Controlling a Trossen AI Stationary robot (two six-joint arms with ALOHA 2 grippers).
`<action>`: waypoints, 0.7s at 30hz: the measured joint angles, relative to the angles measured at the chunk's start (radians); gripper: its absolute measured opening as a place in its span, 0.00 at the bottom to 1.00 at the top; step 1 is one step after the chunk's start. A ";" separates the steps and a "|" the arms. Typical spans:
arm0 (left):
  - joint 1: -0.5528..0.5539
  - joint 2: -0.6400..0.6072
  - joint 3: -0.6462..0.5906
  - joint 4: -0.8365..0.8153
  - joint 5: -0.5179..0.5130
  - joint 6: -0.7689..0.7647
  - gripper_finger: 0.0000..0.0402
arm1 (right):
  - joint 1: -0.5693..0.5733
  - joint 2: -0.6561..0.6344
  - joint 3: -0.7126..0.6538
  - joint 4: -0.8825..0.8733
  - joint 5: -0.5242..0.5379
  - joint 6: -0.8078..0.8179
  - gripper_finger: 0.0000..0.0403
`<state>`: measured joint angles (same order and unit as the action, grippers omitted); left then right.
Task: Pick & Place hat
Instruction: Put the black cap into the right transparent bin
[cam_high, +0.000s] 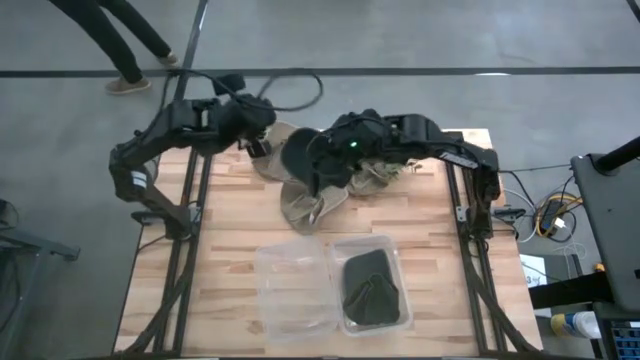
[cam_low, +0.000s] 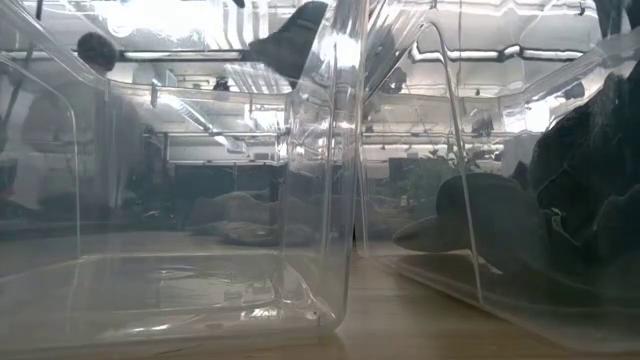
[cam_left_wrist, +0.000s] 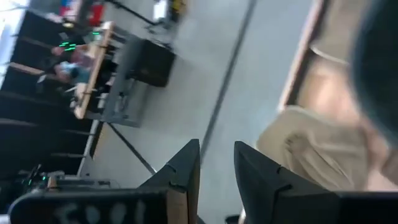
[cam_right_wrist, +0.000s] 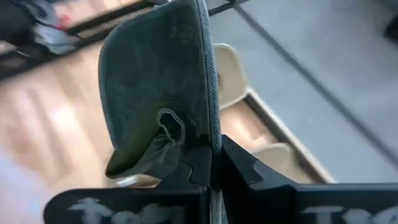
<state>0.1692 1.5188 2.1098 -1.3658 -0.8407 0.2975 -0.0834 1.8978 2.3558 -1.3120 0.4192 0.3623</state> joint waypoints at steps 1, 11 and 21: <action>0.000 -0.010 0.000 0.019 -0.004 -0.007 0.23 | -0.007 -0.013 0.000 -0.002 -0.033 0.027 0.02; 0.000 -0.094 -0.002 0.179 0.004 -0.051 0.23 | -0.044 -0.150 0.000 -0.166 -0.367 0.451 0.02; 0.000 -0.134 -0.002 0.275 0.015 -0.030 0.23 | 0.068 -0.189 -0.010 -0.259 -0.586 0.837 0.03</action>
<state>0.1688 1.3849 2.1078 -1.0906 -0.8256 0.2677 -0.0149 1.7084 2.3463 -1.5715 -0.1668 1.1995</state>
